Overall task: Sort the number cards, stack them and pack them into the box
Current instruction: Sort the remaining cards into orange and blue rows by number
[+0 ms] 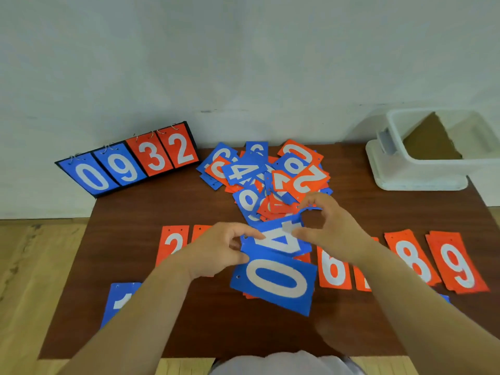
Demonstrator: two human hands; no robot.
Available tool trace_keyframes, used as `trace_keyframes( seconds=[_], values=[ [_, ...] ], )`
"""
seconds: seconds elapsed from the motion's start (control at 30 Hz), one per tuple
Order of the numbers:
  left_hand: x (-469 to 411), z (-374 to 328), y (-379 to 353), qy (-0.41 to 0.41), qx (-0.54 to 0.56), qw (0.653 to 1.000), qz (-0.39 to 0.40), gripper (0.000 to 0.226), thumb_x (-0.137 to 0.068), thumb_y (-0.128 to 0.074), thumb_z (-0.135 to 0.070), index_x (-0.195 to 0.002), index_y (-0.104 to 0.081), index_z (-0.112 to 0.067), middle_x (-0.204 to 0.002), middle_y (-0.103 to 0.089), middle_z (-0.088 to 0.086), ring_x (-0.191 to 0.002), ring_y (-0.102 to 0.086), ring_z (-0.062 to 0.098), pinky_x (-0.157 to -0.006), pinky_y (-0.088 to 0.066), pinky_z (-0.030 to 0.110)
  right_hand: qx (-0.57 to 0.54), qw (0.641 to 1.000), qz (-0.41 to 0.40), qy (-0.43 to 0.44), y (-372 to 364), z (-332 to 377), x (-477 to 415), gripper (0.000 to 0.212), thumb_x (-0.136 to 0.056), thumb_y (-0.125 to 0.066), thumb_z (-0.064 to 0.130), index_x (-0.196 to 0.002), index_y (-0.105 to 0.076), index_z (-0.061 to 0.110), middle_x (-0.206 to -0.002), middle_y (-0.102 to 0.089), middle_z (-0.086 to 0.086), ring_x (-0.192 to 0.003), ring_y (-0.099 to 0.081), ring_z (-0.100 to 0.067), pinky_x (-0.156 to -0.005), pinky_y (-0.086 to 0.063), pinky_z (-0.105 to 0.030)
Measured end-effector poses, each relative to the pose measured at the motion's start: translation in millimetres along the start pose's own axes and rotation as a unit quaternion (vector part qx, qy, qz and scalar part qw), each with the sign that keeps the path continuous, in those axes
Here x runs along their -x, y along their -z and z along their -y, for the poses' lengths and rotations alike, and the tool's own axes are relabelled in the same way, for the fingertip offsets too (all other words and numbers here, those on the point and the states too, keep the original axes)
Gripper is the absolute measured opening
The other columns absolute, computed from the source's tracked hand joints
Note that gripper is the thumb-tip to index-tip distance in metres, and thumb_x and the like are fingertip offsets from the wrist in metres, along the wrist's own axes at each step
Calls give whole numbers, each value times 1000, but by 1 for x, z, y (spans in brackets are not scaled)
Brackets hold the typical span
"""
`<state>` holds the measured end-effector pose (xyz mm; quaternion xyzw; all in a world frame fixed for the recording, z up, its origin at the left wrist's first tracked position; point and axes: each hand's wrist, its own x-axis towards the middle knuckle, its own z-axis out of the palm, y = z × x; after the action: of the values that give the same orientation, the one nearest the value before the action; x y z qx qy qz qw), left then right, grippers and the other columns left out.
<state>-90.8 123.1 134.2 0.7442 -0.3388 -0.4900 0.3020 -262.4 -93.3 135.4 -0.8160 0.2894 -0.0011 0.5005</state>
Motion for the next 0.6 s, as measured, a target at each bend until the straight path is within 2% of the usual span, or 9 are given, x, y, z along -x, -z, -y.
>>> trace_keyframes(
  seconds=[0.07,0.1,0.17,0.23,0.3,0.37,0.43,0.53,0.6],
  values=[
    [8,-15,-4,-6,-10,999,35,51,-91,-71,-6,-117,-69,-50,-126,-63,-9,-102,-69,10,-91,-59,35,11,995,89,45,10,7,4,33,-75,-86,40,-99,-64,34,-124,-58,19,-112,-60,-6,-95,-53,-34],
    [11,-20,-9,-11,-20,999,39,51,-92,-70,-6,-116,-69,-51,-113,-66,-5,-93,-68,13,-87,-60,39,17,990,131,48,14,10,8,29,-75,-86,39,-94,-66,32,-120,-62,15,-108,-62,-6,-96,-53,-35],
    [18,-28,-22,-16,-45,999,17,53,-93,-66,-4,-113,-68,-53,-90,-61,3,-71,-57,20,-70,-55,42,46,979,192,53,21,13,16,21,-78,-85,32,-90,-69,30,-105,-67,12,-96,-64,-6,-90,-54,-33],
    [25,-35,-37,-21,-46,998,-26,53,-94,-64,-2,-108,-70,-53,-91,-66,-3,-73,-61,15,-72,-55,35,84,971,211,70,28,12,29,17,-80,-83,26,-93,-73,31,-96,-68,14,-88,-64,-7,-83,-54,-32],
    [32,-41,-57,-19,-49,995,-88,48,-95,-63,-3,-103,-70,-49,-97,-60,-19,-78,-60,-1,-70,-48,16,88,971,205,86,33,7,45,15,-85,-79,17,-97,-76,24,-81,-68,23,-75,-63,2,-70,-48,-18],
    [36,-45,-78,-18,-51,985,-164,41,-96,-63,-4,-101,-69,-44,-96,-55,-25,-76,-57,-4,-66,-40,10,55,980,180,71,34,-6,61,12,-89,-75,9,-100,-76,13,-59,-60,30,-57,-56,9,-58,-41,-8],
    [37,-47,-100,-24,-14,972,-235,35,-95,-64,-4,-99,-69,-39,-98,-59,-25,-82,-59,-1,-68,-41,11,19,985,161,52,32,-22,75,10,-89,-75,10,-98,-76,14,-52,-55,27,-50,-52,5,-53,-37,-8],
    [38,-45,-129,-16,80,939,-335,33,-95,-65,-6,-99,-69,-39,-103,-66,-21,-92,-62,1,-74,-48,15,5,990,131,41,25,-42,91,12,-87,-77,13,-91,-75,24,-56,-55,22,-50,-48,-1,-55,-37,-16],
    [39,-42,-144,-12,176,902,-393,32,-95,-66,-8,-104,-70,-39,-107,-69,-19,-99,-65,4,-82,-56,27,-32,996,84,17,18,-50,95,13,-88,-77,14,-88,-73,27,-64,-63,16,-51,-50,-6,-55,-42,-23]
  ],
)
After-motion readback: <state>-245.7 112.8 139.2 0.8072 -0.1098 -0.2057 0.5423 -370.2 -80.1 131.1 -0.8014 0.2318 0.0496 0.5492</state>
